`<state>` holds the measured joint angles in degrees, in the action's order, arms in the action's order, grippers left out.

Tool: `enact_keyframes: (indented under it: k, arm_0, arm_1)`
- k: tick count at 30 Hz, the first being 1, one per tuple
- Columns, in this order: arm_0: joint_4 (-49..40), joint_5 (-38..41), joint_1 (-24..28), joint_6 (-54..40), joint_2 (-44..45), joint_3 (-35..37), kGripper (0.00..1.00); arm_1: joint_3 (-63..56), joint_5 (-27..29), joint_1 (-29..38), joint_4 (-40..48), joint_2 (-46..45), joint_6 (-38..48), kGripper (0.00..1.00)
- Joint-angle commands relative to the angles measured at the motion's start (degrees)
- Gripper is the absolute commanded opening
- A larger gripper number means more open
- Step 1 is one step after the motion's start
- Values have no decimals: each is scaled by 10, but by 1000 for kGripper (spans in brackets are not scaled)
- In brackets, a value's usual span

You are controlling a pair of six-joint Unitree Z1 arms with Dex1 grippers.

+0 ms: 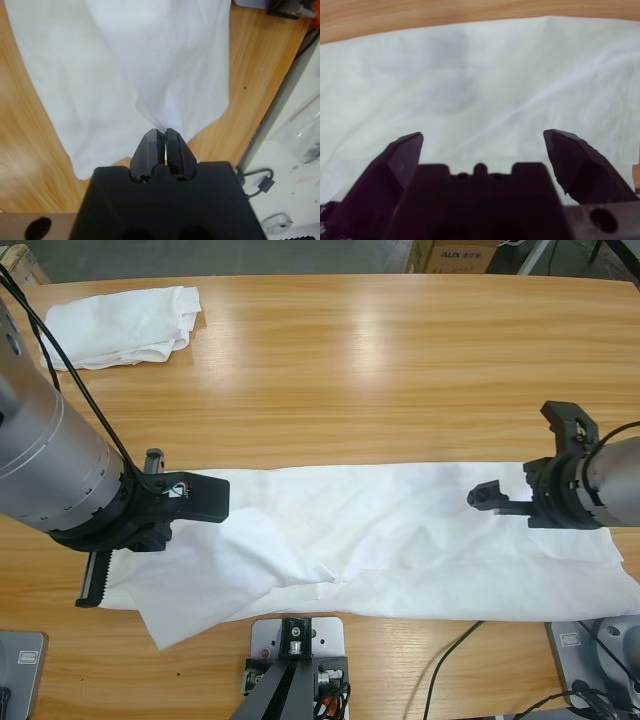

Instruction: Fold clothes

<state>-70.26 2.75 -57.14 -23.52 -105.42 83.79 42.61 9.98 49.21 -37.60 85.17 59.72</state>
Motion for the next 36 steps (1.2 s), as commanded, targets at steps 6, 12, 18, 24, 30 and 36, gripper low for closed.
enact_keyframes:
  k: [6, 12, 18, 24, 30, 36]
  arm_0:
    - [-15, -54, 25, -129, -91, 83, 0]
    - [2, -48, 31, -181, -132, 87, 0]
    - [7, -68, 53, -181, -143, 113, 0]
    - [6, -82, 69, -187, -165, 118, 0]
    - [7, -46, 70, -188, -200, 114, 0]
    - [8, -13, 75, -180, -191, 122, 590]
  arm_1:
    - [-6, -15, -3, 7, 40, 5, 1000]
    - [-14, -15, -3, 2, 34, 4, 1000]
    - [-19, -17, -3, 2, 31, 4, 1000]
    - [-18, -18, -3, 2, 40, 0, 1000]
    - [-18, -18, -3, -4, 19, -9, 1000]
    - [-17, -17, -3, -8, 13, -10, 1000]
